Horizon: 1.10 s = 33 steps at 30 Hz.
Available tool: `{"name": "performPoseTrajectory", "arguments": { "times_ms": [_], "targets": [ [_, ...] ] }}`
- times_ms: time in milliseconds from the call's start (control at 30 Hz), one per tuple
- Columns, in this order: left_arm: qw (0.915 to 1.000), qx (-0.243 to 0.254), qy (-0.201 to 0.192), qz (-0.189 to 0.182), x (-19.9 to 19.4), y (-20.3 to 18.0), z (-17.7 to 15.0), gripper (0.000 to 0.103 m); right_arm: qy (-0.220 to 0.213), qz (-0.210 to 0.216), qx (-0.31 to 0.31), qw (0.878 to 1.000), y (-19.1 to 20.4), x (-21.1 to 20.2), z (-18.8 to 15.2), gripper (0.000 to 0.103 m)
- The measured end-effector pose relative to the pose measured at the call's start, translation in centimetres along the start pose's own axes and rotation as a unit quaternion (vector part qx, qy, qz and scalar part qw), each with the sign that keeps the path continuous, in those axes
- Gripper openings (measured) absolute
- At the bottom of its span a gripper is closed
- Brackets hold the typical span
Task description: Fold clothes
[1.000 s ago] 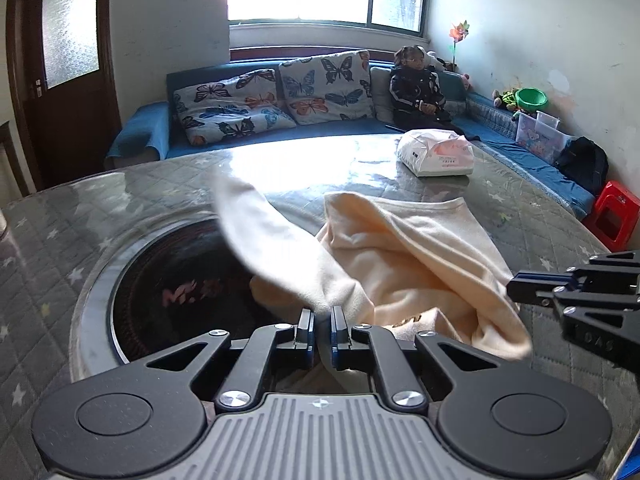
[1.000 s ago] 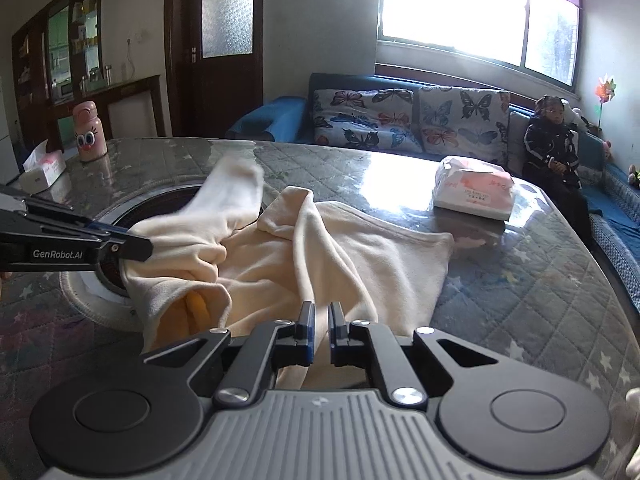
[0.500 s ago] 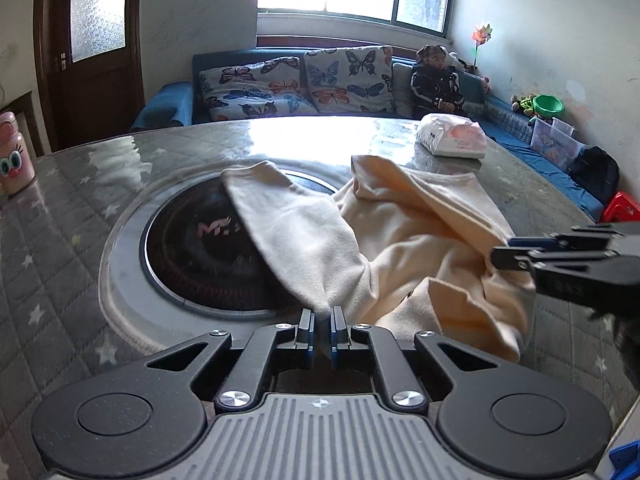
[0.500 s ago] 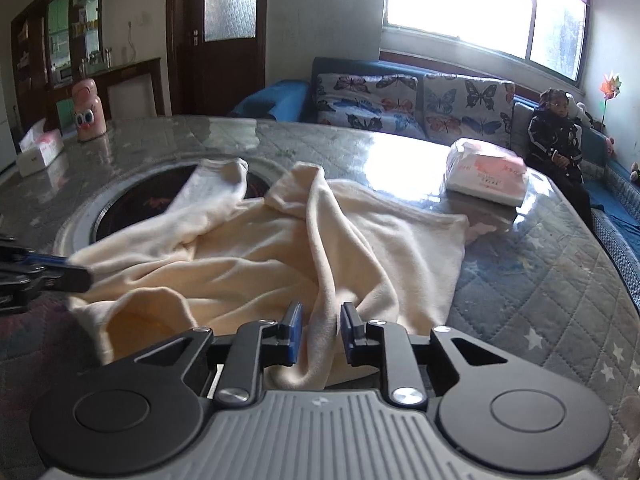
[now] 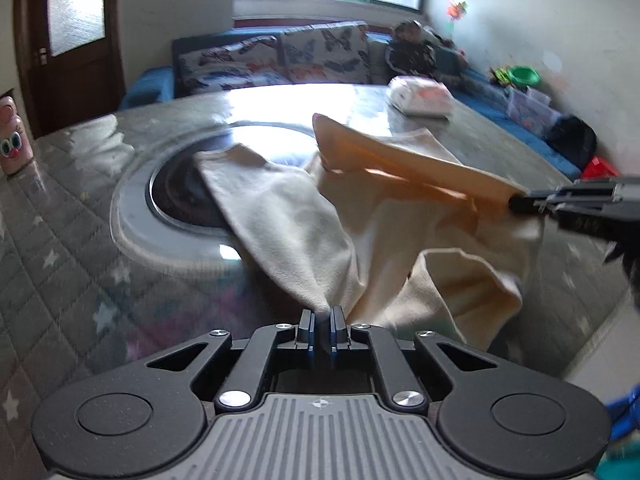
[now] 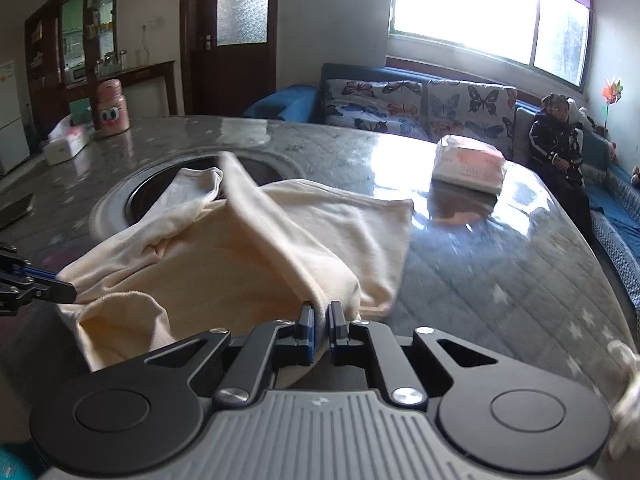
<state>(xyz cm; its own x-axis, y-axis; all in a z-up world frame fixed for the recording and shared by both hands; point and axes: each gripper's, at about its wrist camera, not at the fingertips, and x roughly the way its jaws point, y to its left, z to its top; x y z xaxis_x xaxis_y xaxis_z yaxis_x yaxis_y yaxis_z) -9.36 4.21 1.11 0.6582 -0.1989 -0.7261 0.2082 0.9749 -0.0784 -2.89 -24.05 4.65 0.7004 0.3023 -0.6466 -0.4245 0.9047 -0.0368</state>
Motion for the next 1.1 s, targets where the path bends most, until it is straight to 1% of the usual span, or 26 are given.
{"name": "performPoseTrajectory", "arguments": {
  "times_ms": [100,200,267,300,333,367,400,433,467,500,567,633,733,800,867,933,967,1000,1033,1067,1100],
  "targets": [
    [0.9996,0.002,0.022,-0.017,-0.7,0.2,-1.3,0.008,0.022,0.016,-0.006,1.000,0.0,-2.0,-1.3,0.006],
    [0.9985,0.000,0.044,-0.033,-1.2,0.6,-2.4,0.010,0.038,0.033,-0.014,0.999,0.3,-3.3,-1.9,0.009],
    [0.9985,0.000,0.040,-0.038,-1.8,0.9,-2.3,0.013,0.035,0.037,-0.018,0.999,0.4,-4.0,-1.7,0.009],
    [0.9986,0.000,0.036,-0.040,-2.2,1.1,-2.2,0.015,0.025,0.041,-0.026,0.999,0.7,-4.5,-1.3,0.011],
    [0.9986,0.001,0.032,-0.042,-2.5,1.3,-2.1,0.018,0.014,0.044,-0.035,0.998,1.1,-5.1,-0.8,0.016],
    [0.9986,0.003,0.027,-0.044,-2.8,1.4,-2.0,0.021,0.006,0.046,-0.041,0.998,1.3,-5.4,-0.4,0.017],
    [0.9986,0.004,0.023,-0.047,-3.2,1.5,-1.9,0.032,0.000,0.047,-0.043,0.998,1.5,-5.3,-0.2,0.019],
    [0.9989,0.005,0.019,-0.043,-3.3,1.7,-1.9,0.043,-0.009,0.052,-0.046,0.998,1.9,-5.1,0.3,0.023],
    [0.9992,0.006,0.015,-0.037,-3.4,1.8,-1.9,0.045,-0.013,0.057,-0.048,0.997,2.3,-4.5,0.7,0.026],
    [0.9994,0.008,0.012,-0.031,-3.5,1.9,-1.9,0.045,-0.015,0.062,-0.051,0.997,2.7,-3.8,1.1,0.029],
    [0.9997,-0.001,0.009,-0.021,-3.5,2.4,-1.9,0.046,-0.016,0.075,-0.056,0.995,3.7,-2.2,1.7,0.029],
    [0.9998,-0.013,0.007,-0.010,-3.5,3.1,-1.8,0.048,-0.010,0.092,-0.063,0.994,4.7,-0.2,2.3,0.030],
    [0.9994,-0.032,0.003,0.009,-3.4,4.2,-1.6,0.050,0.004,0.112,-0.078,0.991,6.4,2.8,2.8,0.030],
    [0.9987,-0.046,0.001,0.022,-3.3,4.9,-1.4,0.053,0.015,0.126,-0.084,0.988,7.3,4.2,2.8,0.030],
    [0.9979,-0.057,-0.001,0.029,-3.0,5.3,-1.1,0.054,0.025,0.138,-0.090,0.986,8.0,5.4,2.7,0.029],
    [0.9974,-0.065,-0.005,0.032,-2.6,5.6,-0.5,0.055,0.036,0.137,-0.099,0.985,8.4,6.3,2.4,0.028],
    [0.9973,-0.066,-0.007,0.033,-2.4,5.7,-0.2,0.056,0.038,0.131,-0.101,0.985,8.3,6.4,2.2,0.025],
    [0.9973,-0.066,-0.009,0.032,-2.1,5.6,0.2,0.056,0.039,0.125,-0.103,0.986,8.2,6.5,2.0,0.014],
    [0.9974,-0.064,-0.011,0.031,-1.8,5.5,0.6,0.056,0.040,0.119,-0.105,0.986,8.1,6.6,1.9,0.009],
    [0.9976,-0.061,-0.013,0.029,-1.5,5.4,1.0,0.056,0.033,0.107,-0.097,0.989,7.4,6.2,1.9,0.008],
    [0.9978,-0.058,-0.015,0.027,-1.2,5.2,1.4,0.056,0.026,0.095,-0.088,0.991,6.6,5.7,1.9,0.005]
  ]
}}
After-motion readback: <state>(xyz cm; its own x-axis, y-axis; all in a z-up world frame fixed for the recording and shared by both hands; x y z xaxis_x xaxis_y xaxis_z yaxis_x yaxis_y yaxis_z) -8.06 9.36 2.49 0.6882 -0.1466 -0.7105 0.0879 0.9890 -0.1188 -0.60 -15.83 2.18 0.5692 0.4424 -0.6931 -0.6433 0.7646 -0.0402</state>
